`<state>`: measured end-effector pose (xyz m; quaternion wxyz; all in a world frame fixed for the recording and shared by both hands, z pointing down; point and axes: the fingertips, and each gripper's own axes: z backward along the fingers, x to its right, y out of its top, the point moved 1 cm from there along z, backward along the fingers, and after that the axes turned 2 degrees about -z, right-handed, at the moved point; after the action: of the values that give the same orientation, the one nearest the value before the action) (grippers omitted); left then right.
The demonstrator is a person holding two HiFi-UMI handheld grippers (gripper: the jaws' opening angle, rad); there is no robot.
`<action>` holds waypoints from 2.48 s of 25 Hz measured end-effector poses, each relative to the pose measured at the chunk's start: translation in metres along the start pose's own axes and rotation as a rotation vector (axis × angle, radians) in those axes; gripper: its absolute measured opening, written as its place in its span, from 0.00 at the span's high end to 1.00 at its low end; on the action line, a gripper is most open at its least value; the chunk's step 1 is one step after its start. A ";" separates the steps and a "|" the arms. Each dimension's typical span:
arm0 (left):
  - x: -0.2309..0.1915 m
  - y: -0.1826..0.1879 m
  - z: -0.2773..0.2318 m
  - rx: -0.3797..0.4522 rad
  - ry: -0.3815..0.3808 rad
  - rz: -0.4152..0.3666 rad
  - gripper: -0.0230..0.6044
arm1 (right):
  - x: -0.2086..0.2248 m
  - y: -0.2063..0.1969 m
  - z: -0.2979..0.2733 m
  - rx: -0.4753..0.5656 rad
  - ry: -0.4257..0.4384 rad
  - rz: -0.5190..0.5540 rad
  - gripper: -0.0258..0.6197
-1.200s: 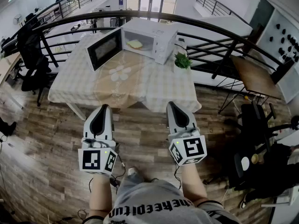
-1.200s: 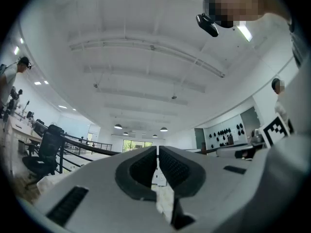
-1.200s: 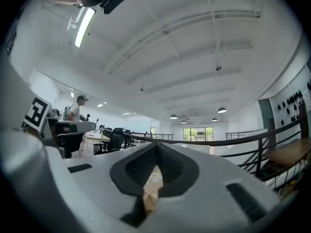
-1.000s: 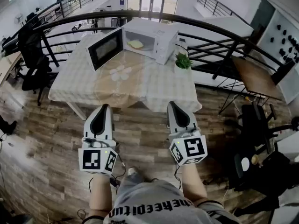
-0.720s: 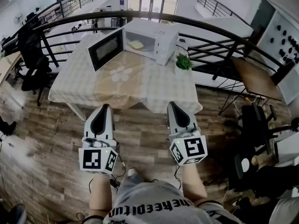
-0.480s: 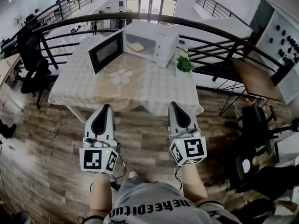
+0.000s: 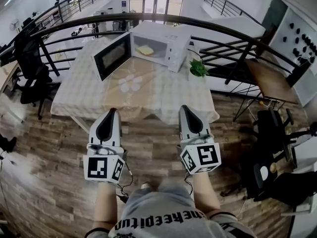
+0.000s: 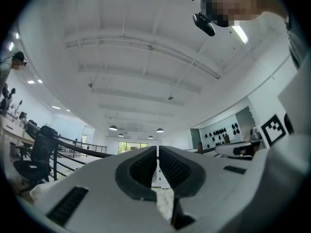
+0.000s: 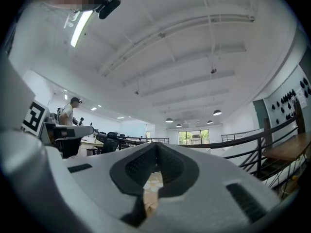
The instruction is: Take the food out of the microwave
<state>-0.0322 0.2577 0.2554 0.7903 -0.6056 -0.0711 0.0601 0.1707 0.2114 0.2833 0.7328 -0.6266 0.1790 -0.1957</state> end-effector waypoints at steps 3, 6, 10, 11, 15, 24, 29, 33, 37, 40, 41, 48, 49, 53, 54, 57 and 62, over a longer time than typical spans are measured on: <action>-0.008 -0.005 -0.004 -0.002 0.003 0.011 0.94 | -0.005 -0.002 -0.007 -0.003 0.004 0.007 0.95; -0.012 -0.012 -0.012 -0.005 -0.004 0.020 0.94 | -0.002 -0.007 -0.016 -0.009 -0.001 0.007 0.95; -0.020 -0.023 -0.026 -0.016 -0.008 0.025 0.94 | 0.006 -0.016 -0.034 -0.014 -0.007 0.000 0.95; -0.022 -0.025 -0.031 -0.017 -0.006 0.022 0.94 | 0.009 -0.018 -0.041 -0.014 -0.008 -0.002 0.95; -0.035 -0.032 -0.057 -0.011 0.008 0.009 0.94 | 0.021 -0.024 -0.073 -0.008 0.002 -0.012 0.95; -0.063 -0.048 -0.133 0.007 0.043 -0.006 0.94 | 0.051 -0.035 -0.160 0.004 0.052 -0.024 0.95; -0.073 -0.056 -0.176 0.002 0.065 -0.017 0.94 | 0.070 -0.039 -0.206 0.006 0.088 -0.035 0.95; -0.076 -0.061 -0.211 0.000 0.080 -0.031 0.94 | 0.088 -0.043 -0.241 0.010 0.114 -0.050 0.95; -0.079 -0.064 -0.240 0.010 0.091 -0.044 0.94 | 0.104 -0.043 -0.268 0.022 0.135 -0.051 0.95; -0.078 -0.066 -0.258 0.023 0.099 -0.048 0.94 | 0.115 -0.043 -0.283 0.030 0.148 -0.045 0.95; -0.077 -0.067 -0.264 0.027 0.101 -0.049 0.94 | 0.119 -0.044 -0.287 0.031 0.150 -0.044 0.95; -0.079 -0.077 -0.293 0.023 0.109 -0.063 0.94 | 0.138 -0.049 -0.315 0.036 0.164 -0.053 0.95; -0.081 -0.078 -0.296 0.019 0.112 -0.064 0.94 | 0.139 -0.051 -0.319 0.033 0.168 -0.056 0.95; -0.089 -0.087 -0.308 0.012 0.113 -0.062 0.94 | 0.140 -0.060 -0.337 0.022 0.173 -0.064 0.95; -0.093 -0.089 -0.313 0.011 0.111 -0.061 0.94 | 0.141 -0.061 -0.343 0.021 0.172 -0.064 0.95; -0.106 -0.097 -0.328 0.003 0.103 -0.051 0.94 | 0.143 -0.066 -0.360 0.013 0.160 -0.064 0.95; -0.129 -0.112 -0.360 -0.004 0.063 -0.028 0.94 | 0.148 -0.073 -0.392 0.003 0.118 -0.064 0.95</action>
<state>-0.0912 -0.1361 0.2658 0.7916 -0.6078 -0.0547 0.0298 0.0943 -0.2073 0.2938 0.7153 -0.6184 0.2014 -0.2559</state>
